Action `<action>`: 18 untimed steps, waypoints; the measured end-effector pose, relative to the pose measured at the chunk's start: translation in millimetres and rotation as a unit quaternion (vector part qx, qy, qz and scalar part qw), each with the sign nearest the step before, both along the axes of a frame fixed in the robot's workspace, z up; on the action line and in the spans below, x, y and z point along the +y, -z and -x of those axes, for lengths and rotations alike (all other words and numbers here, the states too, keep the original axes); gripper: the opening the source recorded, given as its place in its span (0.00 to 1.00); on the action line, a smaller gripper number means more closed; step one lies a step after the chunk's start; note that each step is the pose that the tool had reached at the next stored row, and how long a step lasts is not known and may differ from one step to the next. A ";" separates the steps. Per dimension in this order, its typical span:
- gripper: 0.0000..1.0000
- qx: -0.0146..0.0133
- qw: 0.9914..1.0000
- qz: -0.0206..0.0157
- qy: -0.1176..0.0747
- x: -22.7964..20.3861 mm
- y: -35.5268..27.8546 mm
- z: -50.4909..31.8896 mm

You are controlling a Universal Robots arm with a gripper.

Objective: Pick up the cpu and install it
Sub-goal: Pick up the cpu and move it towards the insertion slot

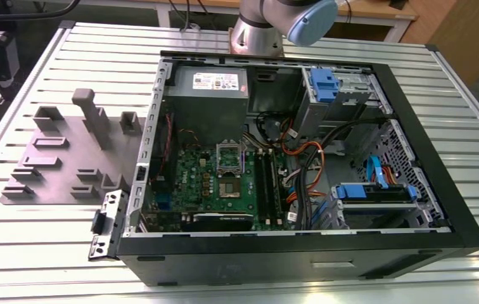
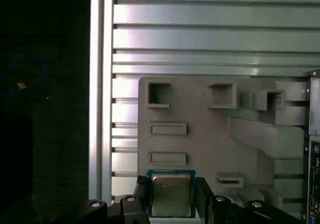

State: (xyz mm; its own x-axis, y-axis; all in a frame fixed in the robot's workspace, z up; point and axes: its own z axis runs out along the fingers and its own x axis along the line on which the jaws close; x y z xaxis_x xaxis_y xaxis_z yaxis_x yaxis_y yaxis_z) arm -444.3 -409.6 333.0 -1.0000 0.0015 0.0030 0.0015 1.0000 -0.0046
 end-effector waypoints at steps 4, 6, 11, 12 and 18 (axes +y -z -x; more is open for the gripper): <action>0.47 0.000 1.000 0.000 0.000 0.0 -2.7 0.0; 0.47 0.000 1.000 0.000 0.000 0.0 -3.9 0.0; 0.47 0.000 1.000 0.000 0.000 0.0 -5.8 0.0; 0.47 0.000 1.000 0.000 0.000 0.0 -6.1 0.0; 0.47 0.000 1.000 0.000 0.000 0.0 -8.5 0.0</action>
State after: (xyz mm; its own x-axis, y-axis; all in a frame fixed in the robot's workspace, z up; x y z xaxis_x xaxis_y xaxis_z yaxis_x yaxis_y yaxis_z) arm -444.3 -409.6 341.4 -1.0000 0.0015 0.0032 0.0015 1.0000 -0.0047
